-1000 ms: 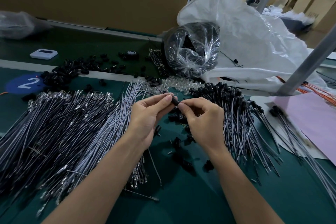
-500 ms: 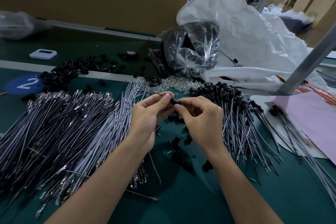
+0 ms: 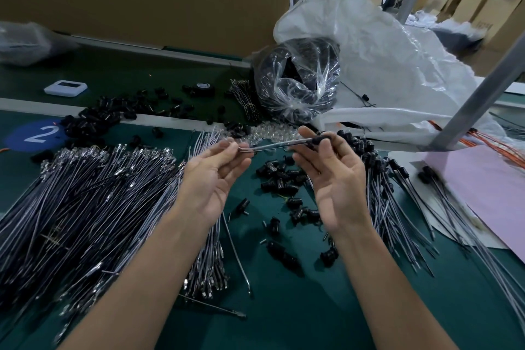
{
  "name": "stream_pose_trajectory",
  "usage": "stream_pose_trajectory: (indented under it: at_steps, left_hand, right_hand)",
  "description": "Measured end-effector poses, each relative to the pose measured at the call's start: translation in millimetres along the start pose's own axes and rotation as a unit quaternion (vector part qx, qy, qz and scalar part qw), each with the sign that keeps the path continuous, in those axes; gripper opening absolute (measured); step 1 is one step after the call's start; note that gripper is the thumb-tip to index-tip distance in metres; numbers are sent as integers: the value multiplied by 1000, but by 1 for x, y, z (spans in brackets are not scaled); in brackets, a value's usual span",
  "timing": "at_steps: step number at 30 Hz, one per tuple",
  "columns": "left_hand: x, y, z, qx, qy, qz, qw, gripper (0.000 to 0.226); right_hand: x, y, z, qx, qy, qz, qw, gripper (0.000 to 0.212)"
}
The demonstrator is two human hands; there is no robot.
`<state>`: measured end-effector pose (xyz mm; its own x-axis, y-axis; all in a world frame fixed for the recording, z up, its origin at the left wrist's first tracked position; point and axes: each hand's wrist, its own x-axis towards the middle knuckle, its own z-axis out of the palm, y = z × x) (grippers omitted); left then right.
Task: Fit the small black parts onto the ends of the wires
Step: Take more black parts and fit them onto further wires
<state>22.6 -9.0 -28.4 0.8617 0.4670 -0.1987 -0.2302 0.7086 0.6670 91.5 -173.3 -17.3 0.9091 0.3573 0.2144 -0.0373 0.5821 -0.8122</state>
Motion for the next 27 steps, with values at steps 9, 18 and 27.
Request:
stream_pose_trajectory:
  at_steps: [9, 18, 27]
  left_hand:
    - [-9, -7, 5, 209, -140, 69, 965, 36]
    - [-7, -14, 7, 132, -173, 102, 971, 26]
    - [-12, -15, 11, 169, -157, 158, 960, 17]
  right_hand:
    - [-4, 1, 2, -167, -28, -29, 985, 41]
    - [-9, 12, 8, -238, -101, 2, 966, 36]
    - [-8, 16, 5, -321, -102, -11, 942, 7]
